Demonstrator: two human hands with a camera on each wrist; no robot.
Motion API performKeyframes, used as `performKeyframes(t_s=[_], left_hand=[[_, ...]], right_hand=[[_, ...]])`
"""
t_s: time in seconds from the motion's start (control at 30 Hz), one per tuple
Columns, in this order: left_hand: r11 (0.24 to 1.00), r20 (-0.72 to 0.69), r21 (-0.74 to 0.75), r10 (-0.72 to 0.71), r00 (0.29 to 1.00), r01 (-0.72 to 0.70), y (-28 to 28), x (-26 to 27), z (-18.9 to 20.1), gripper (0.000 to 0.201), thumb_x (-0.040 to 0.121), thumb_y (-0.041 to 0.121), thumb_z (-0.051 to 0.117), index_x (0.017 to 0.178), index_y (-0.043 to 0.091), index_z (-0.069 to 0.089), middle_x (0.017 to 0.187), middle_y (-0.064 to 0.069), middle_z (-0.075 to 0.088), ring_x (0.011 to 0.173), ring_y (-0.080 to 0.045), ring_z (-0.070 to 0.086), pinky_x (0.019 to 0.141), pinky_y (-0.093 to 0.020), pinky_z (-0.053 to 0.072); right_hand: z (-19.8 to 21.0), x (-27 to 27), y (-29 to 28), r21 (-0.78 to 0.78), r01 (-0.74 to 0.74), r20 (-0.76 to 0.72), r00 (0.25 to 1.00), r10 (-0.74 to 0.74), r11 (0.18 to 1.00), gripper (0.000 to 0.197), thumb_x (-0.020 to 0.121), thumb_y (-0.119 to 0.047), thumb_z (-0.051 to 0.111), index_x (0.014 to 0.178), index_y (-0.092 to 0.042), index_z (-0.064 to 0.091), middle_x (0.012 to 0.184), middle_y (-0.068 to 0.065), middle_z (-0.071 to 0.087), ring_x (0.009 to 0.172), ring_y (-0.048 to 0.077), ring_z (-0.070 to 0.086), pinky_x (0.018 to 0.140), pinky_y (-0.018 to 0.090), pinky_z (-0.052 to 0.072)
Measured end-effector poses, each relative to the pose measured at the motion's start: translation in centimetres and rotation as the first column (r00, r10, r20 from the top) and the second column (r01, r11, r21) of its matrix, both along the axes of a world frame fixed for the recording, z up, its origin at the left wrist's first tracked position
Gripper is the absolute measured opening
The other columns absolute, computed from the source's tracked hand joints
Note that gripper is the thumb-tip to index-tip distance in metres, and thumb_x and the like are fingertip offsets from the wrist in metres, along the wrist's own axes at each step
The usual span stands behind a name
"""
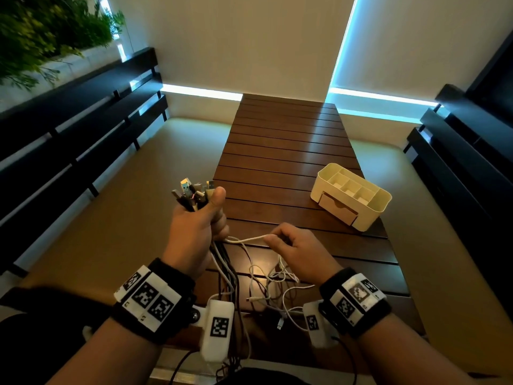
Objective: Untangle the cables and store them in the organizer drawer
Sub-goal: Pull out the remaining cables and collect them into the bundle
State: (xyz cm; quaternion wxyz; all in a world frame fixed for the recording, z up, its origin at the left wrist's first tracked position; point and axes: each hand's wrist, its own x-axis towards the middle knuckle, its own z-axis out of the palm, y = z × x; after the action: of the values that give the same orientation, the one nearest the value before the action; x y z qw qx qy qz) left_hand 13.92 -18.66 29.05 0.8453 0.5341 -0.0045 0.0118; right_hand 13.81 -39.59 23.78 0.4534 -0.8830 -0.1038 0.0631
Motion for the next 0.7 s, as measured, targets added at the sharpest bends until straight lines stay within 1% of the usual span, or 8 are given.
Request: performKeyframes(t_s=[0.1, 0.17, 0.23, 0.3, 0.37, 0.5, 0.6, 0.7], left_hand=[[0.988, -0.022, 0.148, -0.046, 0.999, 0.048, 0.0, 0.1, -0.5, 0.021, 0.089, 0.020, 0.066, 0.073, 0.018, 0.052, 0.053, 0.005, 0.032, 0.044, -0.011, 0.026, 0.043, -0.024, 0.031], [0.949, -0.050, 0.286, -0.128, 0.991, 0.137, -0.2, 0.0, -0.6, 0.013, 0.090, 0.019, 0.066, 0.085, 0.008, 0.061, 0.053, 0.006, 0.036, 0.046, -0.010, 0.029, 0.044, -0.024, 0.033], [0.890, -0.080, 0.380, -0.238, 0.968, 0.250, -0.5, -0.2, -0.6, 0.019, 0.091, 0.019, 0.066, 0.098, 0.002, 0.066, 0.053, 0.006, 0.038, 0.045, -0.010, 0.030, 0.043, -0.023, 0.033], [0.822, -0.068, 0.464, -0.338, 0.939, 0.330, -0.6, -0.5, -0.3, 0.019, 0.091, 0.022, 0.066, 0.092, 0.003, 0.067, 0.053, 0.005, 0.040, 0.044, -0.009, 0.033, 0.044, -0.023, 0.034], [0.754, -0.066, 0.554, -0.382, 0.922, 0.352, -0.5, -0.4, 0.1, 0.025, 0.089, 0.025, 0.069, 0.085, 0.000, 0.065, 0.052, 0.006, 0.044, 0.044, -0.010, 0.037, 0.046, -0.024, 0.036], [0.629, -0.052, 0.713, -0.393, 0.918, 0.309, -0.5, -0.2, 0.7, 0.017, 0.089, 0.020, 0.071, 0.082, 0.005, 0.068, 0.051, 0.006, 0.050, 0.047, -0.011, 0.044, 0.047, -0.026, 0.039], [0.711, -0.052, 0.652, -0.303, 0.951, 0.263, -0.3, -0.1, 0.7, 0.015, 0.090, 0.016, 0.069, 0.077, 0.010, 0.066, 0.049, 0.005, 0.049, 0.045, -0.011, 0.042, 0.046, -0.027, 0.038], [0.794, -0.083, 0.561, -0.228, 0.970, 0.235, 0.1, 0.1, 0.7, 0.012, 0.090, 0.011, 0.068, 0.080, 0.005, 0.066, 0.047, 0.006, 0.045, 0.041, -0.010, 0.037, 0.045, -0.027, 0.036]], right_hand=[[1.2, 0.0, 0.3, 0.038, 0.042, 0.071, 0.997, -0.044, 0.998, 0.017, 0.095, -0.044, 0.057, 0.088, -0.030, 0.062, 0.073, -0.006, 0.059, 0.060, 0.001, 0.050, 0.060, 0.020, 0.045], [2.2, 0.1, 0.7, 0.065, 0.033, 0.112, 0.993, -0.040, 0.997, 0.012, 0.094, -0.041, 0.060, 0.088, -0.030, 0.061, 0.075, -0.008, 0.060, 0.064, 0.000, 0.053, 0.061, 0.015, 0.045], [3.0, 0.1, 1.0, 0.077, -0.002, 0.143, 0.990, -0.009, 0.997, 0.007, 0.094, -0.036, 0.063, 0.092, -0.030, 0.061, 0.080, -0.007, 0.061, 0.069, 0.001, 0.055, 0.064, 0.014, 0.048], [3.7, 0.1, 1.2, 0.088, -0.021, 0.181, 0.984, 0.004, 0.996, 0.005, 0.093, -0.032, 0.066, 0.093, -0.028, 0.062, 0.081, -0.006, 0.062, 0.071, 0.002, 0.057, 0.065, 0.015, 0.049], [4.0, 0.1, 1.0, 0.139, -0.010, 0.189, 0.982, -0.017, 0.990, 0.006, 0.090, -0.028, 0.069, 0.093, -0.027, 0.063, 0.084, -0.004, 0.065, 0.075, 0.006, 0.060, 0.068, 0.021, 0.052], [4.3, -0.1, 0.7, 0.206, -0.006, 0.159, 0.987, -0.027, 0.979, 0.012, 0.087, -0.027, 0.073, 0.095, -0.024, 0.065, 0.085, 0.002, 0.068, 0.079, 0.022, 0.064, 0.073, 0.038, 0.055], [4.1, 0.0, 0.3, 0.203, 0.003, 0.150, 0.988, -0.034, 0.979, 0.006, 0.092, -0.030, 0.066, 0.091, -0.024, 0.066, 0.075, -0.001, 0.064, 0.067, 0.020, 0.058, 0.065, 0.034, 0.051], [3.5, 0.4, -0.9, 0.172, 0.021, 0.062, 0.998, -0.033, 0.985, 0.011, 0.098, -0.029, 0.059, 0.090, -0.025, 0.065, 0.067, -0.012, 0.058, 0.060, 0.006, 0.052, 0.063, 0.028, 0.048]])
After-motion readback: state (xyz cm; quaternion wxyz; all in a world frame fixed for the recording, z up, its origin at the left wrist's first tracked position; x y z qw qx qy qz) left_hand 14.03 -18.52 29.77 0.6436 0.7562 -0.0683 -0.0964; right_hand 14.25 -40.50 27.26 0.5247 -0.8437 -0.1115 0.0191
